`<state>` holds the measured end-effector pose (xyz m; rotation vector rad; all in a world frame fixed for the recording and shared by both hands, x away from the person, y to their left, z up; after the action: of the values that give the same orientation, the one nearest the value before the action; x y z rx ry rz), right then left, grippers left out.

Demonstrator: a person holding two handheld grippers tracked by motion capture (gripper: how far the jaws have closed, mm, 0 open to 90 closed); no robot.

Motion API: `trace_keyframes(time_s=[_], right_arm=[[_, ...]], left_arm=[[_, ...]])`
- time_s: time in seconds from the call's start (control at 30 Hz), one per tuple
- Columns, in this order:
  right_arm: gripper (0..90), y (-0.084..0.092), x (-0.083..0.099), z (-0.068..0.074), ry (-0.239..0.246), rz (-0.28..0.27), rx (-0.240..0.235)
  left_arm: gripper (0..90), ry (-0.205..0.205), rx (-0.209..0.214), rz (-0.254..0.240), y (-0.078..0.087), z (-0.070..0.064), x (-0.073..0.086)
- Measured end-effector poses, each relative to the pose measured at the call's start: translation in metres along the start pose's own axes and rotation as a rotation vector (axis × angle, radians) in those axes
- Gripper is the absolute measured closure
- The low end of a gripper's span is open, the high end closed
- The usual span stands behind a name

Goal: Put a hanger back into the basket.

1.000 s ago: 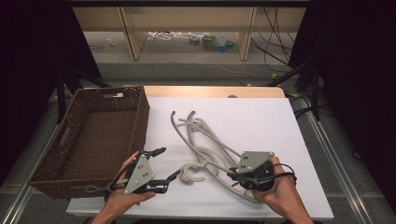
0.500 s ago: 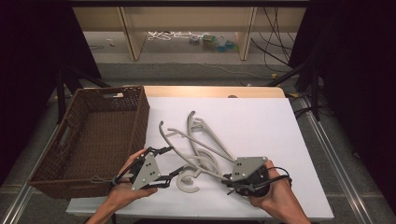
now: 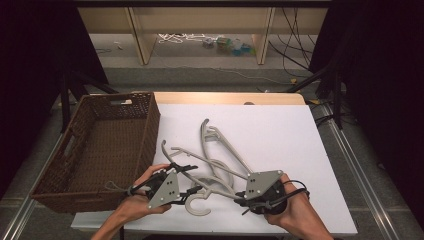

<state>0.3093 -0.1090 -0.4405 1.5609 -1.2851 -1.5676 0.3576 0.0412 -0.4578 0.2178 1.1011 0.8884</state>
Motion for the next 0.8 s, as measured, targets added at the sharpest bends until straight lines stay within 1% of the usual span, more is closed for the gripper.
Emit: trace_keyframes(time_s=[0.03, 0.13, 0.2, 0.23, 0.33, 0.4, 0.43, 0.47, 0.5, 0.57, 0.63, 0.67, 0.7, 0.73, 0.8], right_arm=[[82.4, 0.000, 0.000, 0.001, 0.004, 0.002, -0.005], [82.4, -0.002, 0.000, 0.002, 0.016, 0.003, -0.015], [82.4, -0.002, 0.000, 0.001, 0.014, 0.000, -0.015], [82.4, -0.002, 0.001, 0.001, 0.018, -0.001, -0.019], [82.3, -0.003, 0.002, 0.000, 0.033, -0.003, -0.026], [82.2, -0.003, 0.003, -0.001, 0.055, -0.010, -0.026], [82.2, -0.004, 0.004, -0.002, 0.058, -0.011, -0.023], [82.2, -0.003, 0.005, -0.003, 0.062, -0.019, -0.026], [81.9, -0.002, 0.005, -0.005, 0.068, -0.028, -0.030], [81.1, -0.001, 0.006, -0.006, 0.089, -0.041, -0.036], [79.5, 0.000, 0.008, -0.010, 0.085, -0.069, -0.038], [78.9, 0.001, 0.008, -0.011, 0.082, -0.080, -0.042], [78.1, 0.003, 0.009, -0.013, 0.079, -0.088, -0.033], [77.2, 0.005, 0.009, -0.015, 0.078, -0.087, -0.026], [73.7, 0.007, 0.009, -0.019, 0.058, -0.099, -0.007]], left_arm=[[47.4, -0.002, 0.014, 0.002, -0.001, -0.002, 0.000], [56.6, -0.029, 0.033, 0.012, -0.002, -0.004, 0.000], [58.8, -0.051, 0.038, 0.020, -0.001, -0.004, 0.000], [60.2, -0.071, 0.045, 0.030, 0.000, -0.006, 0.000], [64.1, -0.129, 0.037, 0.056, 0.000, -0.008, 0.000], [66.4, -0.146, 0.043, 0.068, 0.001, -0.011, 0.000], [67.2, -0.143, 0.046, 0.067, 0.001, -0.012, -0.001], [67.8, -0.151, 0.042, 0.067, 0.002, -0.011, -0.003], [68.4, -0.153, 0.048, 0.071, 0.002, -0.012, -0.003], [69.8, -0.156, 0.055, 0.080, 0.004, -0.013, -0.005], [72.9, -0.162, 0.077, 0.086, 0.006, -0.017, -0.008], [74.8, -0.160, 0.078, 0.086, 0.007, -0.018, -0.009], [76.4, -0.144, 0.106, 0.089, 0.007, -0.021, -0.010], [76.9, -0.140, 0.101, 0.100, 0.006, -0.021, -0.010], [77.4, -0.104, 0.114, 0.104, 0.004, -0.022, -0.011]])
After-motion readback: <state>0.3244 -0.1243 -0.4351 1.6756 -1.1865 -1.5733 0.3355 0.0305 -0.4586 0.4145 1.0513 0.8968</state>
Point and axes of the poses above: each handheld gripper's, and its own axes: y roughly backward along the jaws, x roughly out of its underside, z roughly to its left, the point moved 10 cm from there along -y, roughly forward along the jaws, and after that the axes turned 14 degrees about z, right-handed, at the moved point
